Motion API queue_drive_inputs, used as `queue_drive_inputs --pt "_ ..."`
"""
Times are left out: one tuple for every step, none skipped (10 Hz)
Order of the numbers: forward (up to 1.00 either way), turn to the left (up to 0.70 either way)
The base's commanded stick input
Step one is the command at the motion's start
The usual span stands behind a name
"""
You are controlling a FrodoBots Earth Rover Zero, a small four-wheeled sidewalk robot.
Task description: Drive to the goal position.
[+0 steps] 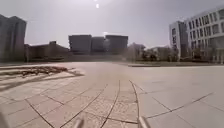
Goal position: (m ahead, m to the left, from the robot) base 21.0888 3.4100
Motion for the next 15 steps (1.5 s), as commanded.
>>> queue_drive_inputs --pt "0.70 0.00" --pt "0.70 0.00" --pt "0.70 0.00" --pt "0.70 0.00" --pt "0.70 0.00" --pt "0.70 0.00" --pt "0.70 0.00" --pt "0.70 0.00" --pt "0.70 0.00" --pt "0.70 0.00" --pt "0.70 0.00" --pt "0.70 0.00" --pt "0.70 0.00" --pt "0.70 0.00" --pt "0.70 0.00"
